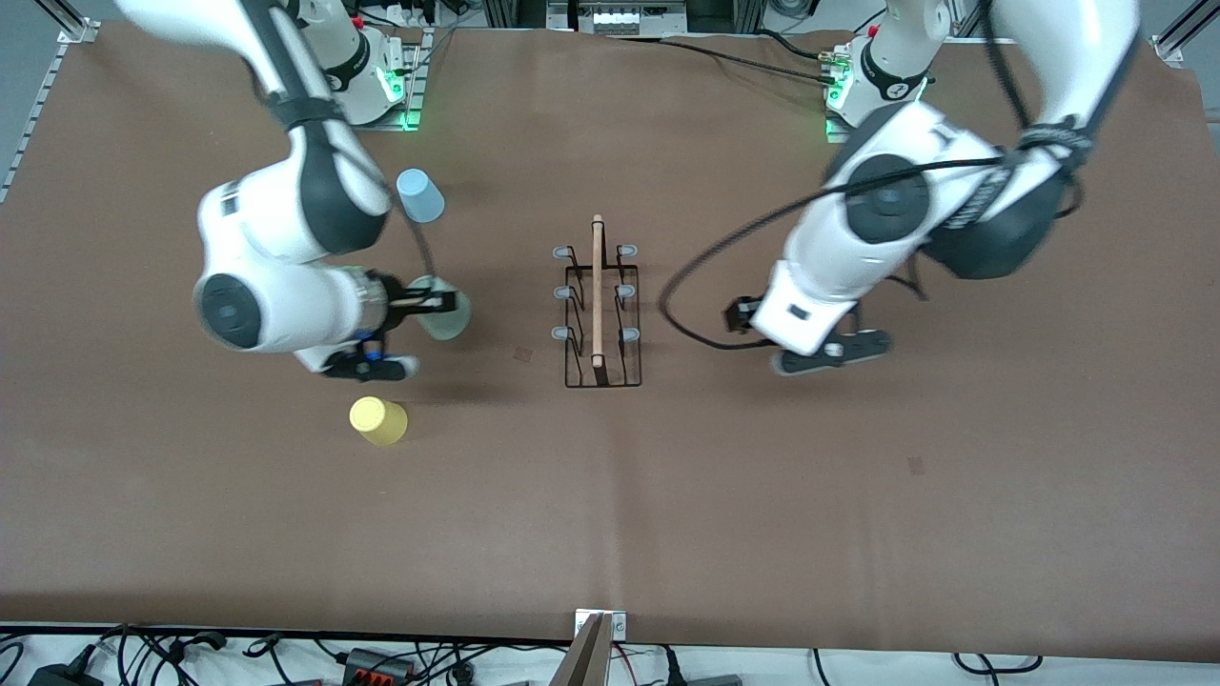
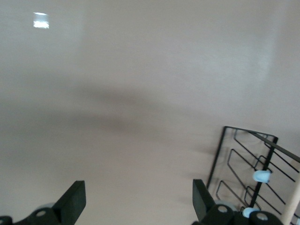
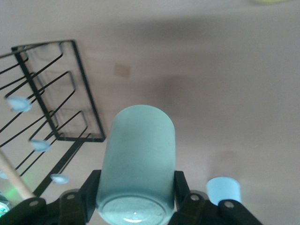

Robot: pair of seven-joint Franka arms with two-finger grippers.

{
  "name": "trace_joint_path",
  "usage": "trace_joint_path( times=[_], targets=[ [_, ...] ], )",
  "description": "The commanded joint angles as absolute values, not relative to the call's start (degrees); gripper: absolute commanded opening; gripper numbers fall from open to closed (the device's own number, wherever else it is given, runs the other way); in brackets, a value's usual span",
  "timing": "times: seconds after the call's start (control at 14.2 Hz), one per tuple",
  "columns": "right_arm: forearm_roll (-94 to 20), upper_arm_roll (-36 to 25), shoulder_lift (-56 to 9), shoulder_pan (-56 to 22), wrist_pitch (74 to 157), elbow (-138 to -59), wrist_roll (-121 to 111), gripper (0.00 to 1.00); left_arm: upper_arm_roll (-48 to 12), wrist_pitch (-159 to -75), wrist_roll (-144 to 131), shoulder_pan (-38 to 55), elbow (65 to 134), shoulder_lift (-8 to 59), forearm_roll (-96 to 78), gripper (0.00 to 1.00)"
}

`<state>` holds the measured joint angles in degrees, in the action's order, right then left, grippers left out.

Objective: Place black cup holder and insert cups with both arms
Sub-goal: 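Release the rack with the left gripper while the right gripper lifts the cup, then hang the cup with the right gripper while the left gripper retracts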

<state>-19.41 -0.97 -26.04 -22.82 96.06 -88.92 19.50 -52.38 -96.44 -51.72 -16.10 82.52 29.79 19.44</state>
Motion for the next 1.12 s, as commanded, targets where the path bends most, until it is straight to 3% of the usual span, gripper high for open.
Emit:
trace_joint_path(
  times=[0.0,0.35,0.84,1.05],
  targets=[
    [-20.39,-1.32,-26.01,-28.02,93.78,-86.14,25.73,0.23,-57.73,-92.21,-50.37,-23.79,83.41,24.27,18.46,1.00],
    [-20.65,-1.32,-26.80,-35.32,94.48,-84.46,34.54,0.23,-69.86,-91.32,-32.97,-41.64,83.32,24.26,18.46,1.00],
    [-22.59,-1.32,-29.18,-37.09,94.66,-84.64,34.45,0.24,-70.14,-85.96,-22.44,-42.97,83.06,24.00,19.42,1.00],
    [-22.85,-1.32,-30.49,-37.79,95.01,-84.46,34.80,0.24,-69.00,-85.87,-14.08,-45.18,83.49,20.75,18.90,1.00]
  ],
)
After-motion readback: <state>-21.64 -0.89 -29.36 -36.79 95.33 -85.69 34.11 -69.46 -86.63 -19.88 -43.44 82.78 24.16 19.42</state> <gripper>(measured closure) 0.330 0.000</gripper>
